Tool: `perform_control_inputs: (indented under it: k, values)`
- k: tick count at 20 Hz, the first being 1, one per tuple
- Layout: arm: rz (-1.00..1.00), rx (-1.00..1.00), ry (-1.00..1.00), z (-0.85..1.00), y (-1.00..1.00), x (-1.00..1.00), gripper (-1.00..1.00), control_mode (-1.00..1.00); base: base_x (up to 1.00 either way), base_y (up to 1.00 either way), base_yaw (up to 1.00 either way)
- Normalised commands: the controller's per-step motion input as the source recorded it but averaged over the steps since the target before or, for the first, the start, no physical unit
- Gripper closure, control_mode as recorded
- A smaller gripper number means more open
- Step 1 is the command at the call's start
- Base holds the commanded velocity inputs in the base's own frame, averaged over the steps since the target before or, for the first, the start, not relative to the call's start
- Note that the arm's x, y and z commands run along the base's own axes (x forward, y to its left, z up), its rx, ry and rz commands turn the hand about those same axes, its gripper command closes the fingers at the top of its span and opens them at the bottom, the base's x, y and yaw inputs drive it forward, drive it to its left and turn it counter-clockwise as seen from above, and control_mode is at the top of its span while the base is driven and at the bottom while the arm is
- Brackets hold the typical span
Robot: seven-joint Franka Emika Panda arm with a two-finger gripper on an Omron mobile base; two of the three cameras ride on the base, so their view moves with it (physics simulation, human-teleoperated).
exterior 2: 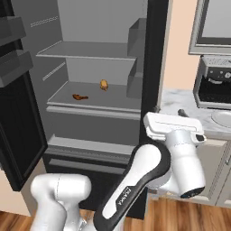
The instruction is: Place the chicken drumstick on the counter behind the older chicken drumstick on the same shelf of the fridge to maintain FIFO order. Close the fridge door when finished.
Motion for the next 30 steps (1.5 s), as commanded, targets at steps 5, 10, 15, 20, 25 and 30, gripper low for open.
perform_control_inputs:
  k: [5, 10, 15, 20, 25, 30]
  values:
    - [0.26, 0.0, 0.0, -0.03, -0.37, 0.78, -1.0, -1.0, 0.0, 0.0, 0.0]
    - [0.28, 0.0, 0.0, -0.12, -0.07, 0.63, -1.0, -1.0, 0.0, 0.0, 0.0]
    - [0.09, -0.01, 0.03, -0.05, 0.36, 0.55, -1.0, -1.0, 0.0, 0.0, 0.0]
    - [0.0, -0.06, 0.03, 0.0, 0.97, 0.24, -1.0, -1.0, 0.0, 0.0, 0.0]
    - [0.0, -0.09, 0.0, 0.0, 1.0, 0.02, -1.0, -1.0, 0.0, 0.0, 0.0]
    - [-0.04, -0.1, 0.01, 0.09, 1.0, 0.18, -1.0, -1.0, 0.0, 0.0, 0.0]
